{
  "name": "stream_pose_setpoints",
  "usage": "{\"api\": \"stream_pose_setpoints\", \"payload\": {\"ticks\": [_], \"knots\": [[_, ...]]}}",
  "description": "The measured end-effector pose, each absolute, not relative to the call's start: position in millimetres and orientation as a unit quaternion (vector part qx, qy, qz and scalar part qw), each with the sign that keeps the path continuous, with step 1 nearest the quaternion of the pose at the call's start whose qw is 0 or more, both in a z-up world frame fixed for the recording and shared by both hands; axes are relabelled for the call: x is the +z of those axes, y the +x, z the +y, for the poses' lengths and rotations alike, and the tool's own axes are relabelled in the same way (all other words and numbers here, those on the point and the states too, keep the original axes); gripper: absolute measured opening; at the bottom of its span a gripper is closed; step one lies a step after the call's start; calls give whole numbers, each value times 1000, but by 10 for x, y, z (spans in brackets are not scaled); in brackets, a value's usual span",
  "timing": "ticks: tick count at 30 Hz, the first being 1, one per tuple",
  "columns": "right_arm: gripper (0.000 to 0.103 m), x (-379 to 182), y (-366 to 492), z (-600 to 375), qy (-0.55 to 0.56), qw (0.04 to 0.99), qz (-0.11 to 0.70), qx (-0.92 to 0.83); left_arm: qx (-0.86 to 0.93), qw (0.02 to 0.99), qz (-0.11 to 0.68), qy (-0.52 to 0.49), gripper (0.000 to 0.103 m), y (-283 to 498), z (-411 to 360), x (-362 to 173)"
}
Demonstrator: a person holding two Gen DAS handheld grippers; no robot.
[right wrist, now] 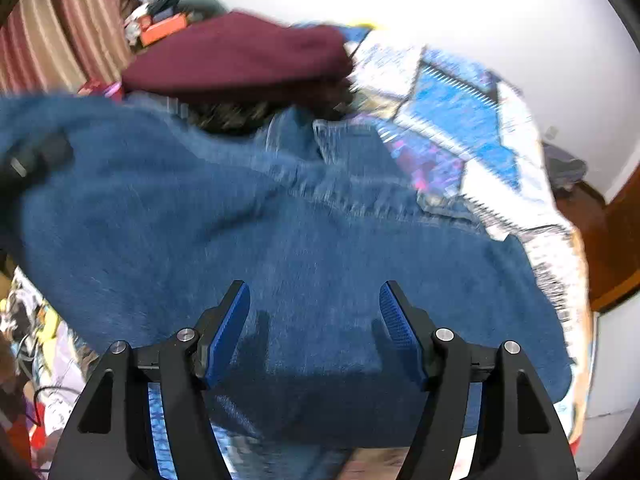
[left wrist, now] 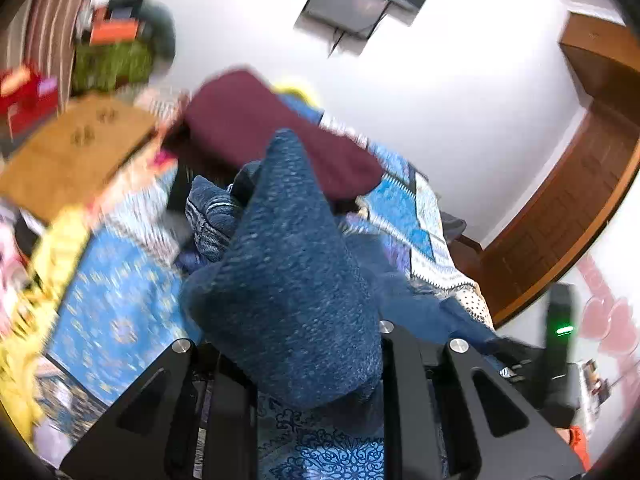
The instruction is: Fold large clothes
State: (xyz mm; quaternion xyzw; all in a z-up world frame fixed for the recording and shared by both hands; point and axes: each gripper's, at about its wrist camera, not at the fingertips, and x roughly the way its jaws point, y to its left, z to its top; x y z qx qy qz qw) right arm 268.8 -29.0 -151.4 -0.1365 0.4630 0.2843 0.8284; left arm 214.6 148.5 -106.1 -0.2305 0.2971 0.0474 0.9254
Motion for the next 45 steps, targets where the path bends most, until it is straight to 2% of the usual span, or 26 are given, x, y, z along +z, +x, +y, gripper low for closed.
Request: {"api": "stream_pose_setpoints", "payload": {"ticks": [6, 9, 14, 21, 28, 35, 41, 43, 45], "knots": [[63, -1816, 2364, 104, -89, 786, 501, 351, 56, 949, 268, -159, 19, 2112, 1216, -704], [63, -1950, 2349, 212, -34, 745, 543, 386, 71, 952, 269, -127, 19, 2184, 1098, -718], [63, -1934, 2444, 36, -9, 722, 556, 411, 68, 952, 273, -117, 19, 2349, 986, -738], [64, -1544, 2507, -805, -26, 813, 485, 322, 21, 953, 285, -97, 19, 2562, 505, -733], [64, -1459, 2580, -1643, -17, 850, 474, 228, -78, 939, 326, -74, 18, 2771, -156, -977], [64, -1676, 2447, -1980, 1, 842, 502, 196, -129, 885, 446, -25, 19, 2993, -696, -1625], [64, -1545, 2390, -2019, 39, 839, 499, 214, -145, 872, 467, 1, 26, 2877, -678, -1676], [64, -1453, 2381, -2015, 41, 844, 488, 216, -158, 864, 477, -32, 39, 2841, -583, -1627], [64, -1353, 2383, -1978, 36, 852, 475, 218, -178, 857, 478, -80, 45, 2786, -443, -1537]]}}
